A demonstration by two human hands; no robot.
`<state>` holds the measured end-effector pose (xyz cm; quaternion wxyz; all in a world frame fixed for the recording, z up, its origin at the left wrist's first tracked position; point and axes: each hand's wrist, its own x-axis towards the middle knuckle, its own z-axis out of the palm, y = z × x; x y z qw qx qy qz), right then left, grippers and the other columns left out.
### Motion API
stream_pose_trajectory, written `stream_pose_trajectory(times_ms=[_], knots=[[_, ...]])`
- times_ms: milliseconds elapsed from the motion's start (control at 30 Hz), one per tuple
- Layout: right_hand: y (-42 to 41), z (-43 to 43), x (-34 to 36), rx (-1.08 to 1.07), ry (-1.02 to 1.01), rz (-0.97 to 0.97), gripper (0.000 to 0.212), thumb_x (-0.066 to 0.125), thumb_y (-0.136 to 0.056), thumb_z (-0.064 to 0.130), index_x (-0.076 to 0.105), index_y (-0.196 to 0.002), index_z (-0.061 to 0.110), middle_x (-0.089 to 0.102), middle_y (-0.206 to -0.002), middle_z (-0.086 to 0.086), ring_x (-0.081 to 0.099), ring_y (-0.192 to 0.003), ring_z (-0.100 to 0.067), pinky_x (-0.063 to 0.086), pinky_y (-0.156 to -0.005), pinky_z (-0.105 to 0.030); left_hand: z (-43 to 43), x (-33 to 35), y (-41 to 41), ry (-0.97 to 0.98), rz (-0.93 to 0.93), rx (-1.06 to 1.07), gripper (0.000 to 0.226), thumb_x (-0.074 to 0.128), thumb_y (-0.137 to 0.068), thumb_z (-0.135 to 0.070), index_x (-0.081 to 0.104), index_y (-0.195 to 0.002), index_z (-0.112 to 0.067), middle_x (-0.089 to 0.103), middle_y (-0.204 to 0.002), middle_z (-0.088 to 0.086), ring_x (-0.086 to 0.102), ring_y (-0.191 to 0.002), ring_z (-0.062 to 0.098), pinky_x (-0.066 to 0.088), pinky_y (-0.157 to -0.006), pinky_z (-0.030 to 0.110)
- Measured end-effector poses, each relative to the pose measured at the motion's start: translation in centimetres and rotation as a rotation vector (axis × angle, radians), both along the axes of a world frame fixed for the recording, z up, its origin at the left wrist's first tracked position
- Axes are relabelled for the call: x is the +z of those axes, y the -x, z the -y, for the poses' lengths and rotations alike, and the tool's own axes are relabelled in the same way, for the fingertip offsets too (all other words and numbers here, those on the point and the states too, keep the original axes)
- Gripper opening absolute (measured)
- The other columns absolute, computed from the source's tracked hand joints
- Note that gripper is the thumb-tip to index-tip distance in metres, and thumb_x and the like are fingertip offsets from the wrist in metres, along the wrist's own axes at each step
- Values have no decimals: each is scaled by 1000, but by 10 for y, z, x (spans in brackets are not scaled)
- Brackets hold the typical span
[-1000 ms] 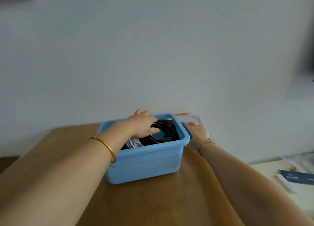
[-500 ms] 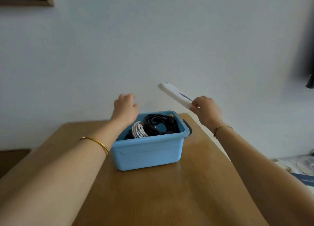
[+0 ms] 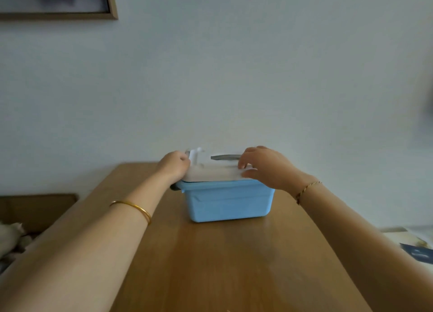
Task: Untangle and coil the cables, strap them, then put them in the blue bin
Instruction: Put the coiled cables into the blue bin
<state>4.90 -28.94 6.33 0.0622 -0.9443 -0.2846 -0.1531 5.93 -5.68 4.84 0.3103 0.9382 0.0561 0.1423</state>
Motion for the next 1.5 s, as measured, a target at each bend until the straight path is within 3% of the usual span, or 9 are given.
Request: stream_pose_trajectory(times_ms=[133, 267, 533, 667, 833, 933, 1000, 1133, 1500], knots=[[-5, 8, 1, -78, -353, -49, 23, 48, -96, 26, 66, -108, 17, 62, -107, 1, 53, -92, -16, 46, -84, -33, 2, 8, 4, -85, -35, 40, 27, 46, -88, -13, 51, -62, -8, 48, -63, 15, 45, -72, 38, 30, -52, 35], [-22, 15, -12, -454, -188, 42, 27, 37, -94, 15, 63, -97, 15, 60, -99, -3, 49, -104, -28, 39, -74, -34, 0, 4, -1, -138, -106, 67, 35, 45, -93, -24, 58, -112, 3, 61, -115, 23, 57, -107, 36, 38, -66, 36], [-36, 25, -29, -517, -397, -24, 23, 44, -88, 17, 66, -85, 11, 57, -76, -1, 55, -88, -27, 32, -50, -26, -2, -6, -1, -186, -125, 137, 43, 32, -93, -28, 58, -114, -1, 59, -114, 24, 50, -111, 40, 40, -84, 41], [-36, 26, -36, -503, -521, -25, 20, 49, -87, 17, 66, -83, 9, 60, -91, -4, 57, -85, -26, 41, -57, -29, -4, -11, 0, 65, -81, 90, 18, 40, -88, -19, 50, -74, -15, 59, -89, 16, 53, -93, 35, 48, -71, 37], [-29, 20, -39, -513, -991, -240, 40, 48, -87, 17, 47, -126, 17, 46, -128, -10, 47, -116, -33, 46, -94, -47, -6, -14, -2, 392, -78, 28, 9, 45, -77, -15, 47, -79, -23, 39, -81, 8, 37, -75, 21, 35, -67, 32], [-18, 23, -37, -503, -1246, -537, 38, 53, -89, 20, 47, -125, 9, 38, -135, -15, 49, -118, -36, 42, -99, -56, -5, -12, -4, 497, -39, 66, 32, 54, -84, -3, 57, -113, -16, 49, -111, 9, 50, -100, 25, 44, -86, 33], [-14, 25, -36, -469, -1312, -592, 25, 56, -88, 19, 53, -110, 9, 47, -92, -6, 55, -108, -35, 46, -94, -57, -4, -12, -5, 438, -14, 146, 58, 56, -86, -3, 37, -141, -10, 42, -140, 9, 44, -126, 29, 40, -97, 32], [-21, 23, -38, -482, -1264, -331, 68, 60, -84, 10, 27, -144, 4, 54, -123, -14, 51, -105, -24, 44, -85, -33, 1, -14, -6, 362, 29, 169, 60, 53, -89, -4, 31, -145, -11, 38, -146, 10, 41, -130, 30, 38, -100, 34], [-28, 24, -43, -428, -1103, -159, 56, 51, -86, 5, 36, -140, 9, 56, -89, 1, 50, -91, -16, 42, -81, -29, 6, -17, -2, 207, 89, 213, 55, 49, -92, -8, 34, -144, -11, 46, -142, 10, 44, -128, 30, 39, -96, 33]])
